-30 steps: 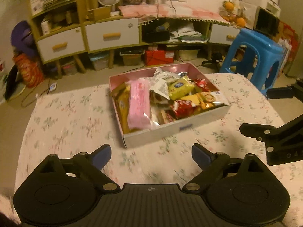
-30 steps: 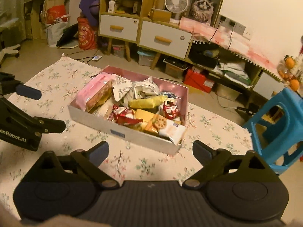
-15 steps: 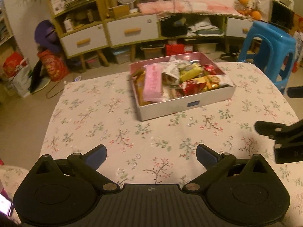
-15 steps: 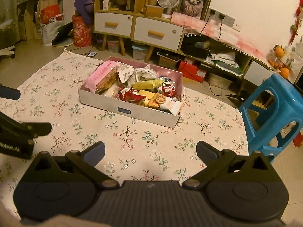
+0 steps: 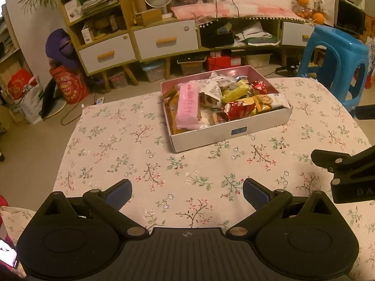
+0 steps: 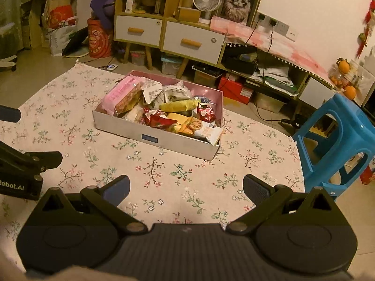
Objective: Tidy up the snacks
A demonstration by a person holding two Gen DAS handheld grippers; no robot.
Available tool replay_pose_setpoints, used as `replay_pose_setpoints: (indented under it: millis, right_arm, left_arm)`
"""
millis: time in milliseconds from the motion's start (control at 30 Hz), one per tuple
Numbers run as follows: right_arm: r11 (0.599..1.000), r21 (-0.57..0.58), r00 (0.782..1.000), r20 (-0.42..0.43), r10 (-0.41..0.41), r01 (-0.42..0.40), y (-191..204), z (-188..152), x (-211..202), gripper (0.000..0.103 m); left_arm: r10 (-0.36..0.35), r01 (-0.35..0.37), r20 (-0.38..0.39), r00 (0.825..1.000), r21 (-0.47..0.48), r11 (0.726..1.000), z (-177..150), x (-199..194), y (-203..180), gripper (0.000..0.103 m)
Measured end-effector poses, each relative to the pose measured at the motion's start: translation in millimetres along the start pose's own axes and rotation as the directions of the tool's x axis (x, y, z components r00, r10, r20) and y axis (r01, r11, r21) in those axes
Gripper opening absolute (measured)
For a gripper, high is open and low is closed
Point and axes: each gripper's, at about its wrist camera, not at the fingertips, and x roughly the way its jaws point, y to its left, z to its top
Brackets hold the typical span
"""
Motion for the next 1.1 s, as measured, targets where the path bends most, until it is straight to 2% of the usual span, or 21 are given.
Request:
replay_pose_setpoints:
  millis: [533,1100]
  right_arm:
    - [1.000,-0.029,1.000,0.003,0.002,-0.002,8.9,0.1,-2.9,0.103]
    - [0.999,-0.035,1.000,-0.001,0.001,-0.001,9.6,0.0,-1.4,0.103]
  left_arm:
    - [-0.030,0.030,0.000,1.000,-0.004,1.000,-1.7,-2.7,-0.5,0.102]
    - [-0.032,0.032,-0.001,0.999,-0.004,0.999,-1.7,-3.2,-0.1,0.102]
